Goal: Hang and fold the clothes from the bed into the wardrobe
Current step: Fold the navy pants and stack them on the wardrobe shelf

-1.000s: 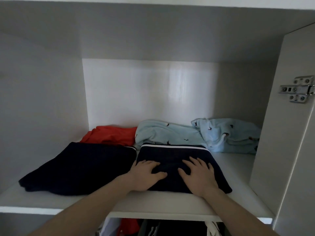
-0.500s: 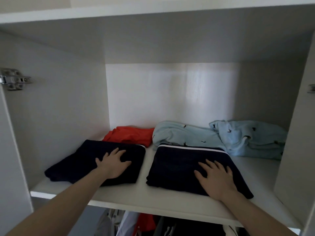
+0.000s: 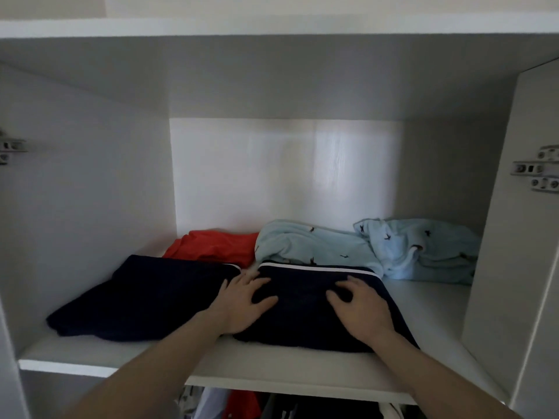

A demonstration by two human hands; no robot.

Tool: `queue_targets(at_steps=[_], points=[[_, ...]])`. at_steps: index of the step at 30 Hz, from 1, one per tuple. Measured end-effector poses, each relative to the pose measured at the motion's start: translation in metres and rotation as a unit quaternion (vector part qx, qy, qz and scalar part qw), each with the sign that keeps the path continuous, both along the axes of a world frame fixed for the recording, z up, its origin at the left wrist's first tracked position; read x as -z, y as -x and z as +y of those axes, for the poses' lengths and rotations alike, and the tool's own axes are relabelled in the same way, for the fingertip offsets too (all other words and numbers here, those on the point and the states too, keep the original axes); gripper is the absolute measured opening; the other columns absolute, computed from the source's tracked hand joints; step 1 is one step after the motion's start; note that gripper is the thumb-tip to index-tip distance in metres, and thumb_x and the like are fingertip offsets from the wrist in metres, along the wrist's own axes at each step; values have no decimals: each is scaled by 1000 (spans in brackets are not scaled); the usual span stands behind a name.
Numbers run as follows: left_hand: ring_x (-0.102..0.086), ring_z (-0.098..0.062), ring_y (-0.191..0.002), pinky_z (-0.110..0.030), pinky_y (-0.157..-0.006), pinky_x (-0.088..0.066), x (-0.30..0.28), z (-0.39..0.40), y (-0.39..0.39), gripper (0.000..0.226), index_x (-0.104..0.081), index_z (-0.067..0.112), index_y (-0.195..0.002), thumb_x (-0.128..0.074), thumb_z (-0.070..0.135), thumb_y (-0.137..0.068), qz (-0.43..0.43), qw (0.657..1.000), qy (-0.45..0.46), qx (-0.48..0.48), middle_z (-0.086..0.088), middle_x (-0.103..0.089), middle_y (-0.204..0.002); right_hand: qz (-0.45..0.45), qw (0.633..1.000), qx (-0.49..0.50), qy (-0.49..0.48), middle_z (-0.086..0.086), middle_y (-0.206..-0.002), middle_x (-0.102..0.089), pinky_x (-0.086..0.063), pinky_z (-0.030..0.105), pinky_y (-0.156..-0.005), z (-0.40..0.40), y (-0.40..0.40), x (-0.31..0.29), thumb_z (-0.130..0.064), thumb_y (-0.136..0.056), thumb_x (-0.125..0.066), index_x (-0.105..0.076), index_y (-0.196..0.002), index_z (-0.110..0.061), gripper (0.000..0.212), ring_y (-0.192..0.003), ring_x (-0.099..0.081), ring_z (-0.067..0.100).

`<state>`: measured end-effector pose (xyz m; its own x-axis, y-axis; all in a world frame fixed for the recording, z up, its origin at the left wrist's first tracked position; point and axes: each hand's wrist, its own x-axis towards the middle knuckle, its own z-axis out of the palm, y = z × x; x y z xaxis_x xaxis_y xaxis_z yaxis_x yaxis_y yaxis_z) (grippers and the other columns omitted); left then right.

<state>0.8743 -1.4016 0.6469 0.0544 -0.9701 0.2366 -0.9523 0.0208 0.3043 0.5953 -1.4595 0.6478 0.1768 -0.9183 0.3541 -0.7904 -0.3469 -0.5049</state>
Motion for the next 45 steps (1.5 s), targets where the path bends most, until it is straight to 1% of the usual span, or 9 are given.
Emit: queue_targets(at_steps=[3, 6, 12, 15, 19, 25, 29, 34, 45], points=[[-26, -13, -150, -47, -124, -7, 16, -4, -5, 63, -42, 44, -149, -39, 73, -94, 8, 1000, -8, -10, 13, -29, -163, -137, 986, 72, 62, 3, -139, -62, -47, 36, -103, -33, 23, -21, -41, -90, -64, -67, -130, -21, 44, -124, -58, 25], [-29, -11, -149, -44, -124, -8, 18, -10, -8, 60, -46, 45, -146, -42, 73, -93, 12, 1000, 7, -11, 16, -31, -162, -40, 987, 154, -1, 9, -165, -29, -31, 48, -118, -72, 53, -33, -44, -95, -59, -40, -155, -21, 67, -147, -30, 35], [-27, -6, -149, -42, -126, -7, 27, -12, -13, 65, -46, 48, -145, -35, 77, -88, 22, 1000, 14, -1, 19, -29, -162, 121, 978, 168, -25, 7, -172, 4, -19, 53, -122, -131, 81, -32, -58, -98, -47, -5, -164, -26, 84, -156, 3, 35], [-26, -4, -148, -41, -126, -5, 26, -15, -12, 63, -46, 48, -144, -35, 77, -89, 26, 999, 20, -2, 20, -29, -161, 167, 970, 179, -13, 9, -171, -1, -17, 54, -124, -152, 84, -38, -59, -98, -47, -11, -162, -25, 81, -156, 3, 37], [-26, -2, -148, -41, -126, -7, 26, -15, -12, 60, -47, 49, -143, -37, 75, -90, 26, 999, 20, -3, 22, -30, -161, 215, 951, 212, -68, 13, -162, -31, -23, 50, -122, -165, 93, -24, -66, -97, -36, -32, -157, -21, 75, -150, -22, 37], [-30, -4, -146, -42, -125, -11, 22, -16, -9, 56, -49, 47, -142, -42, 71, -92, 22, 1000, 21, -2, 20, -33, -160, 284, 928, 238, 31, 10, -125, -68, -36, 39, -103, -167, 82, -36, -52, -98, -29, -74, -115, -14, 61, -121, -54, 31], [-29, -1, -146, -41, -125, -10, 21, -16, -9, 55, -49, 48, -141, -42, 71, -92, 29, 999, 21, -1, 23, -33, -159, 213, 943, 233, 103, 19, -141, -50, -30, 46, -110, -175, 80, -59, -53, -95, -43, -60, -135, -14, 59, -130, -38, 38], [-28, -1, -146, -40, -125, -8, 22, -17, -9, 52, -49, 49, -140, -44, 70, -92, 32, 999, 22, 1, 24, -33, -159, 181, 956, 210, -95, 6, -171, 0, 1, 64, -122, -198, 94, -42, -78, -92, -30, -12, -163, -33, 86, -154, 6, 45], [-27, 1, -146, -37, -126, -5, 21, -19, -7, 58, -49, 50, -141, -41, 74, -89, 36, 999, 21, -2, 25, -32, -159, 190, 939, 253, -134, 9, -171, 2, 5, 68, -119, -221, 90, -23, -85, -87, -24, -9, -163, -32, 94, -152, 12, 48]])
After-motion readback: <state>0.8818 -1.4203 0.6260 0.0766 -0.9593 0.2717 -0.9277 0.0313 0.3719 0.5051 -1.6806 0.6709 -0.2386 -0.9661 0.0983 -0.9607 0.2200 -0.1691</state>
